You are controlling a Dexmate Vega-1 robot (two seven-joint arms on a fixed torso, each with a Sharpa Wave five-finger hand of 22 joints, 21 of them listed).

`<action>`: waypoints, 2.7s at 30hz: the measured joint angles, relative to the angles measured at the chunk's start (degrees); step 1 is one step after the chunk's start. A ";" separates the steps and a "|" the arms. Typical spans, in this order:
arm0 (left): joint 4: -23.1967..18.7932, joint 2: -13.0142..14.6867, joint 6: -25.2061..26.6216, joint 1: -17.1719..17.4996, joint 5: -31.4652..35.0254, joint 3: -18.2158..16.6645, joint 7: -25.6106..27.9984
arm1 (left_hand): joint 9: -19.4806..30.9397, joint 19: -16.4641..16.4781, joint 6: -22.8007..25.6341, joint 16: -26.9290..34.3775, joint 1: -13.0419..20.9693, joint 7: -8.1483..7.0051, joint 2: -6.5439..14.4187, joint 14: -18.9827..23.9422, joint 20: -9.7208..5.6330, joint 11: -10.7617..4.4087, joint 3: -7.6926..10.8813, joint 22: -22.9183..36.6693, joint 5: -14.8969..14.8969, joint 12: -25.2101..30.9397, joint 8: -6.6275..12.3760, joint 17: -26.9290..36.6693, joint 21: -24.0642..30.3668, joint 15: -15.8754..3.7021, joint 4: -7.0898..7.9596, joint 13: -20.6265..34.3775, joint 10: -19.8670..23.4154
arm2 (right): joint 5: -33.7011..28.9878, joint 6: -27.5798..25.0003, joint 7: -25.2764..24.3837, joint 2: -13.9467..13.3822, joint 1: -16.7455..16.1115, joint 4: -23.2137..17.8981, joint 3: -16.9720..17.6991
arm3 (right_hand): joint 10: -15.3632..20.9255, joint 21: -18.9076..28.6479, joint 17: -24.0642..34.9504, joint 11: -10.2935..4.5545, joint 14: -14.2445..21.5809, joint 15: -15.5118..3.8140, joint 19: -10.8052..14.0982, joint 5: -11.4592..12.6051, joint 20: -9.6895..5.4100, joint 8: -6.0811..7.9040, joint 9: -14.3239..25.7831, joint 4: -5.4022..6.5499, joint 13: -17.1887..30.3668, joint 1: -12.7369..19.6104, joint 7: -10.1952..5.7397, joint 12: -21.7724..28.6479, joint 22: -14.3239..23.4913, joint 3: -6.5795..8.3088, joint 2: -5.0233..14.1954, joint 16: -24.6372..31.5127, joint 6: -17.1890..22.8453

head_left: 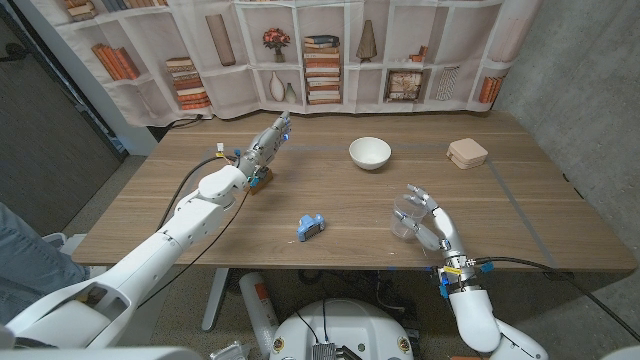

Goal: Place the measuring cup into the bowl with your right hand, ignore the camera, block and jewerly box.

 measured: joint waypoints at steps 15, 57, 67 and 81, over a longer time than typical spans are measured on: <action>-0.33 0.24 -0.58 0.48 -0.25 -0.43 0.11 | 0.00 0.00 0.00 0.00 0.00 0.00 0.00 0.26 0.00 0.00 -0.24 0.00 0.00 0.00 0.00 0.00 0.00 0.26 0.24 0.00 0.00 | 1.26 0.16 2.23 -0.13 -0.28 -1.54 1.57 | 0.09 0.00 0.00 0.12 -0.01 0.00 0.10 -0.26 -0.10 0.00 0.00 -0.01 -0.01 -0.01 0.17 0.00 0.00 -0.01 -0.01 -0.28 0.23; -4.88 1.61 -0.17 3.00 0.25 -1.27 2.57 | 0.00 0.00 0.00 0.00 0.30 0.00 0.30 0.25 0.00 0.00 -0.70 0.00 0.00 0.00 0.00 0.00 0.00 0.25 0.23 0.00 0.00 | 8.38 5.75 13.11 -1.53 -0.82 -3.90 8.02 | 0.73 0.00 -0.01 0.09 0.61 0.00 0.72 -1.12 -0.10 0.00 -0.01 0.17 -0.01 0.75 -0.31 -0.01 -0.01 0.16 0.74 -0.95 1.75; -5.02 1.63 -0.05 3.13 0.26 -1.28 2.64 | 0.00 0.00 0.00 0.00 0.07 0.00 0.53 0.25 0.00 0.00 -0.70 0.00 0.00 0.00 0.00 0.00 0.00 0.25 0.23 0.00 0.00 | 8.50 6.10 14.64 -1.29 -1.14 -5.18 10.22 | 0.72 0.00 -0.01 0.09 0.60 0.00 0.72 -1.54 -0.10 0.00 -0.01 0.17 -0.01 1.24 -0.01 -0.01 -0.01 0.15 0.56 -0.94 2.05; -4.66 1.72 0.43 2.90 0.28 -1.15 2.42 | 0.00 0.00 0.00 0.00 0.31 0.00 0.75 0.57 0.00 0.00 -0.70 0.00 0.00 0.00 0.00 0.00 0.00 -0.06 0.23 0.00 0.00 | 11.03 5.71 18.02 -1.28 -0.93 -7.21 12.75 | 1.15 0.00 -0.01 0.28 1.23 -0.01 1.03 -1.99 0.21 0.00 -0.01 0.15 -0.02 1.00 -0.42 -0.01 -0.01 0.14 0.78 -0.94 2.87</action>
